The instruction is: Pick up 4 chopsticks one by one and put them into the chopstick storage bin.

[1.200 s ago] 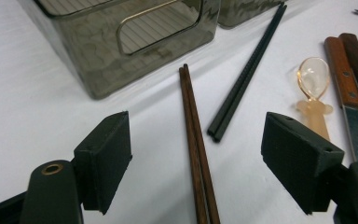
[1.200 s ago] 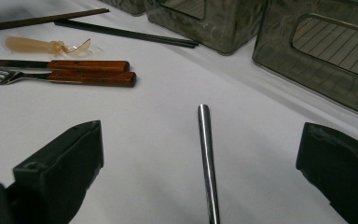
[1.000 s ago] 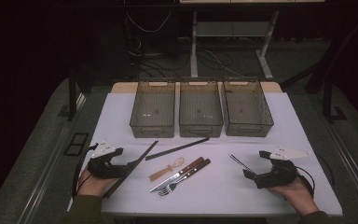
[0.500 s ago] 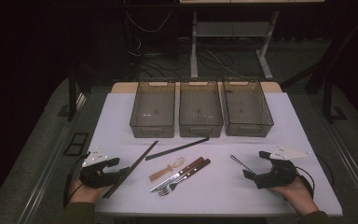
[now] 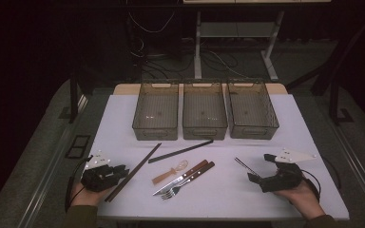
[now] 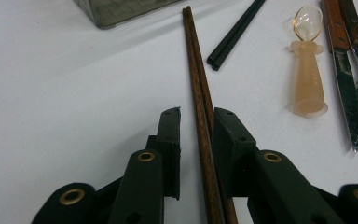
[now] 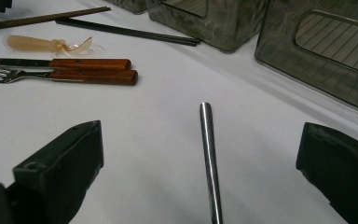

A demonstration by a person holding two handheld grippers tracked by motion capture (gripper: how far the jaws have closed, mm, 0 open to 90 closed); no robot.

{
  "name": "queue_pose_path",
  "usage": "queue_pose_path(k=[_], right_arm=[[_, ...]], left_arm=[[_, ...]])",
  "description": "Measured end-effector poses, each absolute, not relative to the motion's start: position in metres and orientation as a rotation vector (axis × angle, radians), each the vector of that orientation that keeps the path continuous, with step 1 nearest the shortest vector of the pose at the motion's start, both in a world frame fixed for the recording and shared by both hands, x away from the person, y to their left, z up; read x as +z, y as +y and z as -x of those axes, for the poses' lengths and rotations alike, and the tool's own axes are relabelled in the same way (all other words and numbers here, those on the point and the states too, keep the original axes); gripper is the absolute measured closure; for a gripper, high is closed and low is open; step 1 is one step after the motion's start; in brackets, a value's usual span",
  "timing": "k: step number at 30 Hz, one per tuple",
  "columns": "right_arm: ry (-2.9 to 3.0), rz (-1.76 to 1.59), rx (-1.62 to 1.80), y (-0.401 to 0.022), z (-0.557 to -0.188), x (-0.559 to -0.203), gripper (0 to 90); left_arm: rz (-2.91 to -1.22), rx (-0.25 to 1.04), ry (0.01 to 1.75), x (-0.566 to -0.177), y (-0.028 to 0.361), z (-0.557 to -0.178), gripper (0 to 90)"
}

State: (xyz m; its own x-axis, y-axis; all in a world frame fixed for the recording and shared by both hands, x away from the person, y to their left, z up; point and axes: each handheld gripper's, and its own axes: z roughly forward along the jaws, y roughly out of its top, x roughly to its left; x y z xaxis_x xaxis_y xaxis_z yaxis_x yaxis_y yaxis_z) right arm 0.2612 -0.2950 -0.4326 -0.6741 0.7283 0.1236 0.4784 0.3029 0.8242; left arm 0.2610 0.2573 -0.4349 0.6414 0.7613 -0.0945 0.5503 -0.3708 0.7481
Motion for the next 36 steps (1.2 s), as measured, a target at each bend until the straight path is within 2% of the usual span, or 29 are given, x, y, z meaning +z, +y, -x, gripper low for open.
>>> queue_pose_path(k=[12,36], right_arm=[[2.303,-1.098,1.301,-0.2946,-0.2612,-0.4328,0.9],[2.302,-1.093,1.302,-0.2952,-0.2612,-0.4324,0.9]], left_arm=[[-2.104,0.304,1.018,-0.4389,0.2541,-0.2620,77.8],[-2.135,0.303,1.024,-0.4445,0.2551,-0.2646,79.4]])
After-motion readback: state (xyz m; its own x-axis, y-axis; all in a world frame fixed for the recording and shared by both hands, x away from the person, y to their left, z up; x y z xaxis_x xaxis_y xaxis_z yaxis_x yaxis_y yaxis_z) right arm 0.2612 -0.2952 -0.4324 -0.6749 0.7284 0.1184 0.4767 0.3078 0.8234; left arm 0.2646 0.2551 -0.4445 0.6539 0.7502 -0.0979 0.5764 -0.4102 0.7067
